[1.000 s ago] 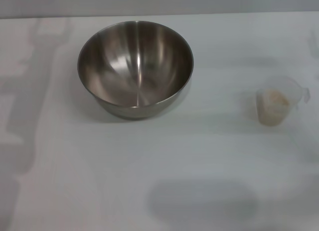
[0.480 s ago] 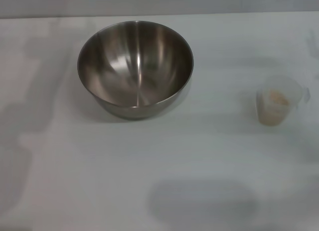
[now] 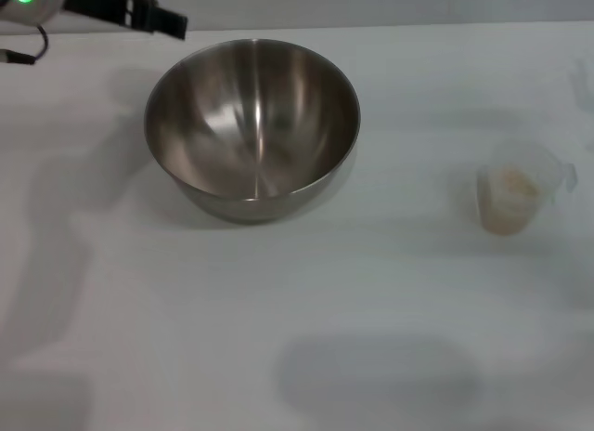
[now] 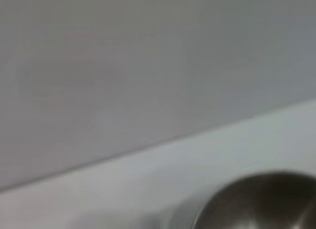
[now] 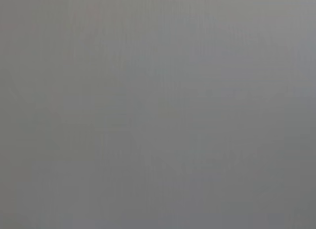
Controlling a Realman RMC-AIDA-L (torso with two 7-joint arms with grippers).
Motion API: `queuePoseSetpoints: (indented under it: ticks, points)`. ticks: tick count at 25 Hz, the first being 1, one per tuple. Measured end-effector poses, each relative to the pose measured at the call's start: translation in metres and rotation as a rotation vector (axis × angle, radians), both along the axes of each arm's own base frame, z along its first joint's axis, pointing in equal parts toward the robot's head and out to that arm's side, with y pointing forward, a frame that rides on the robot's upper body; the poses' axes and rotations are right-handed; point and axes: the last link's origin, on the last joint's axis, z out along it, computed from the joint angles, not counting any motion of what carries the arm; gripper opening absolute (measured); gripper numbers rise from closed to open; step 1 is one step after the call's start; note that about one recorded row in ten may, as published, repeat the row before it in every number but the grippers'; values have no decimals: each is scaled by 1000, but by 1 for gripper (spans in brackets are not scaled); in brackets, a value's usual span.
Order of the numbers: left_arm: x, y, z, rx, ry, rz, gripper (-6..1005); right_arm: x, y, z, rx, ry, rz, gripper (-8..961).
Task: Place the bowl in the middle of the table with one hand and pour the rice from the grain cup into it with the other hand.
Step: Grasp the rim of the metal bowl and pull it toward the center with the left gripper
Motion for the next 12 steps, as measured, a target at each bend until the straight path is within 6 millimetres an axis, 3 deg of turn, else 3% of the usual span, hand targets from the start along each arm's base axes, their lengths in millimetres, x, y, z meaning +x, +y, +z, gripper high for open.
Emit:
queuePoseSetpoints:
  ticks: [2, 3, 4, 7, 9, 12]
  points:
    - [0, 0, 0, 0, 0, 0, 870, 0, -1, 0, 2, 0, 4, 636]
    - [-8, 7, -21, -108, 44, 62, 870, 0, -1, 0, 3, 1, 4, 636]
    - [-13, 10, -27, -127, 59, 85, 870, 0, -1, 0, 3, 0, 5, 635]
    - [-13, 10, -27, -127, 59, 85, 870, 0, -2, 0, 2, -1, 5, 635]
    - [-25, 15, -46, -198, 91, 133, 870, 0, -2, 0, 1, -1, 4, 635]
    - [-29, 16, -51, -214, 95, 147, 870, 2, -3, 0, 2, -1, 0, 635]
